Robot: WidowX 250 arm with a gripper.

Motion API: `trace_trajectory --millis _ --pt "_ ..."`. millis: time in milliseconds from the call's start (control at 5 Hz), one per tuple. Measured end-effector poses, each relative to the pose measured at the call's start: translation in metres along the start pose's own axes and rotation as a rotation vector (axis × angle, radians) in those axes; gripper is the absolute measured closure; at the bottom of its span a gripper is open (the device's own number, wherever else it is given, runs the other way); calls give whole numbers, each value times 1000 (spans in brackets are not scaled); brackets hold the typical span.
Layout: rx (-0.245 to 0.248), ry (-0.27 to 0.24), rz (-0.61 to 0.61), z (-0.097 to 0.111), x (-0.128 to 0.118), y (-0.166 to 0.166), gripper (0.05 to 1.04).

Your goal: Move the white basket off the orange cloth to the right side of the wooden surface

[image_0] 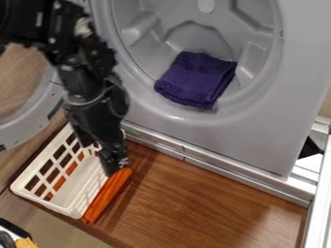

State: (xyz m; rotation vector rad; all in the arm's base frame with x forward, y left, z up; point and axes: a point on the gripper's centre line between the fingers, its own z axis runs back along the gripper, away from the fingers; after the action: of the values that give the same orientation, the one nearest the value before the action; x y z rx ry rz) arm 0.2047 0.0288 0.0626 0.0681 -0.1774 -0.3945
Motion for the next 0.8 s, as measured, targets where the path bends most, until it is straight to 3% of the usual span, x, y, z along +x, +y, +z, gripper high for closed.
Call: trace_trajectory --millis 200,400,600,800 --pt "-20 27 94 -33 -8 10 83" --pt "-12 9 207 -57 -10 24 83" --pt "1 59 246 -73 -13 30 83" --pt "36 77 276 -83 -16 35 138"
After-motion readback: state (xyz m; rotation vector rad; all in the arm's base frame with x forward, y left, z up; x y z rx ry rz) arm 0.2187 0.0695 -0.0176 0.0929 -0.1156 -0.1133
